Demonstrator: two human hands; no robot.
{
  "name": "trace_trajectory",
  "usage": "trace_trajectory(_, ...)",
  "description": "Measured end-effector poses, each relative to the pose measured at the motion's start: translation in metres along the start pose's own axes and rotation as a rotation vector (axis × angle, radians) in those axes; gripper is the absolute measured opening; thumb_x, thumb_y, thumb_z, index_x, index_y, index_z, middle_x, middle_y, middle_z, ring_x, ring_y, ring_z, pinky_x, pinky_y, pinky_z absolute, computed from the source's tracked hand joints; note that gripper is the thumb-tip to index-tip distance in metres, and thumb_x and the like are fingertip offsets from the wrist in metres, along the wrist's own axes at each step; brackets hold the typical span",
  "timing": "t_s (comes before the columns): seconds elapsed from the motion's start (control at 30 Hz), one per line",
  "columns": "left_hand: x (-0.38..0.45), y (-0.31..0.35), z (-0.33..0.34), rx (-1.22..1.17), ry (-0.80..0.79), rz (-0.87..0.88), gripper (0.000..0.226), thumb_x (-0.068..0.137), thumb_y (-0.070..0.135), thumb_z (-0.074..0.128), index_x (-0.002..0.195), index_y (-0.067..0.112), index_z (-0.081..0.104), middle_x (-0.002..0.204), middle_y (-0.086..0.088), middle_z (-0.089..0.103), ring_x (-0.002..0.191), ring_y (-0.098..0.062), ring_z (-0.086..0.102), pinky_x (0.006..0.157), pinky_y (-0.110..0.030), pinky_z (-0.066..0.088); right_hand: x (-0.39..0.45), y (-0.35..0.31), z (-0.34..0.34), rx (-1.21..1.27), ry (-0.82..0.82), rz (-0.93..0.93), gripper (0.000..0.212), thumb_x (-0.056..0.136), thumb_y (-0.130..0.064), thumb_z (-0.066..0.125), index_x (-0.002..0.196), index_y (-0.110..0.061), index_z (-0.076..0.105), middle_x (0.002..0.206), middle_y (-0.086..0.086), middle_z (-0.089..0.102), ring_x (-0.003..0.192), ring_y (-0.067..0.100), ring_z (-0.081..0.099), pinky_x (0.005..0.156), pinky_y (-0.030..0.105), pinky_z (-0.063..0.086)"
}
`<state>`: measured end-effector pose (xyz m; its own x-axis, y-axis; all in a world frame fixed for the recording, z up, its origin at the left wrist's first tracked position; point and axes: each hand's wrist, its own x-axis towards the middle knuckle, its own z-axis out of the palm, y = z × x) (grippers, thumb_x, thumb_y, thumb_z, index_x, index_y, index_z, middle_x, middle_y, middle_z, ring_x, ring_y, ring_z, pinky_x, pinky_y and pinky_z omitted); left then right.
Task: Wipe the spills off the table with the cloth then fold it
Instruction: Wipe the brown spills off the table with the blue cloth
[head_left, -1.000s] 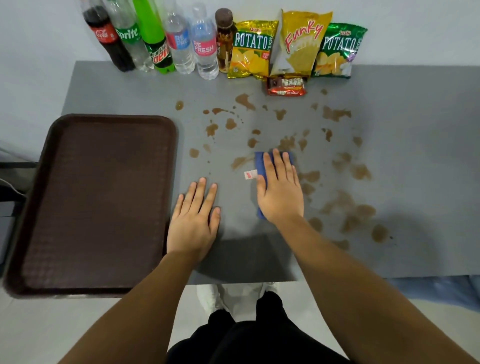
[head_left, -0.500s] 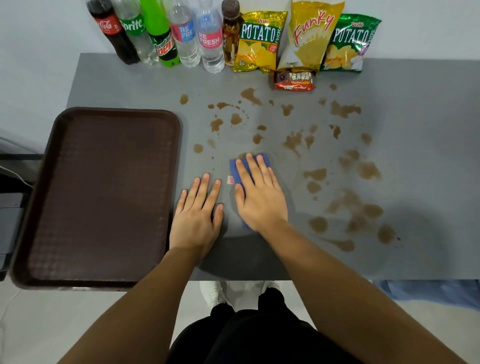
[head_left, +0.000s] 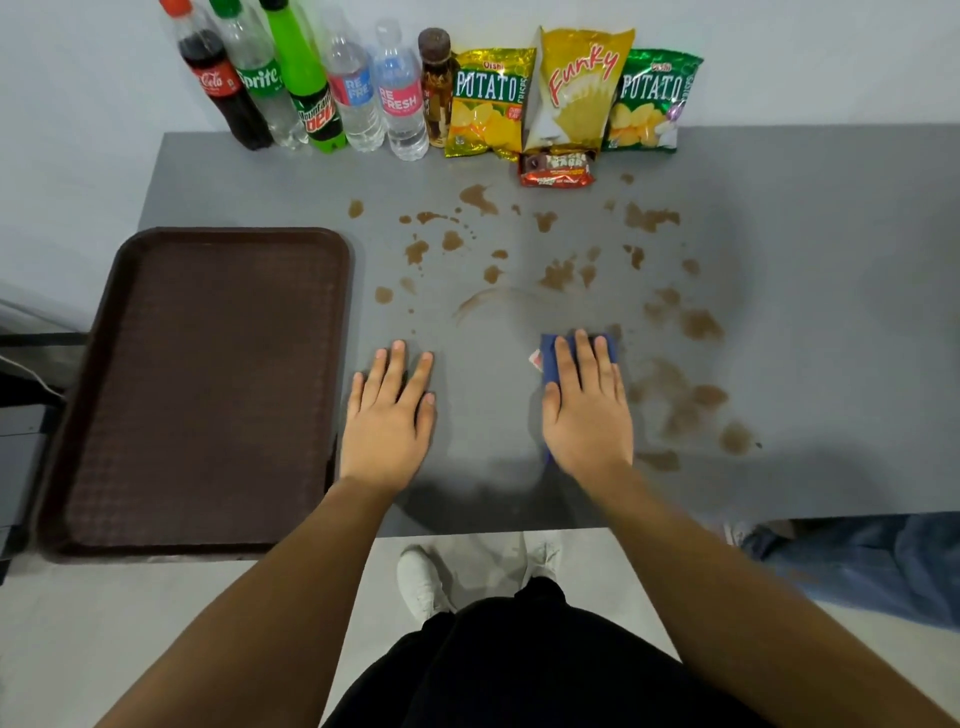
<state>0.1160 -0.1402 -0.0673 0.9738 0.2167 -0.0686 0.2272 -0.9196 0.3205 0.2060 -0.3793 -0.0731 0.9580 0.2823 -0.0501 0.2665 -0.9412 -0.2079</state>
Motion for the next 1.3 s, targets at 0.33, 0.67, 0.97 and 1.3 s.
trace_trajectory(0.33,-0.004,0.056,0.042,0.006,0.111,-0.036,0.056,0.108,0.044,0.042,0.161,0.036,0.031,0.173,-0.001,0.018,0.160,-0.022,0.010,0.129,-0.048,0.011,-0.003,-0.021,0.010,0.036,0.020,-0.127,0.060,0.105,-0.039,0.035,0.162,-0.018,0.030,0.171,0.007,0.024,0.160,0.025,0.012,0.129,0.044,0.016)
trace_trajectory(0.67,-0.004,0.051,0.051,0.028,0.184,-0.021,0.056,0.106,0.047,0.042,0.160,0.039,0.033,0.172,0.001,0.020,0.160,-0.021,0.013,0.128,-0.047,0.015,0.017,0.053,-0.009,0.015,0.059,0.075,0.060,0.105,-0.034,0.036,0.162,-0.017,0.025,0.171,0.008,0.022,0.160,0.028,0.012,0.130,0.045,0.014)
trace_trajectory(0.97,-0.004,0.053,0.049,0.028,0.169,-0.015,0.055,0.107,0.048,0.038,0.161,0.037,0.032,0.172,-0.002,0.021,0.160,-0.024,0.014,0.128,-0.049,0.014,-0.033,-0.011,0.008,0.034,0.098,0.176,0.064,0.104,-0.035,0.037,0.163,-0.015,0.023,0.171,0.012,0.021,0.159,0.031,0.013,0.129,0.046,0.014)
trace_trajectory(1.3,-0.003,0.051,0.047,0.032,0.096,-0.037,0.056,0.108,0.052,0.029,0.163,0.041,0.023,0.174,0.002,0.013,0.161,-0.020,0.006,0.130,-0.045,0.007,0.022,0.020,-0.001,0.042,0.054,0.054,0.063,0.104,-0.040,0.034,0.163,-0.020,0.024,0.172,0.006,0.018,0.160,0.026,0.008,0.131,0.043,0.010)
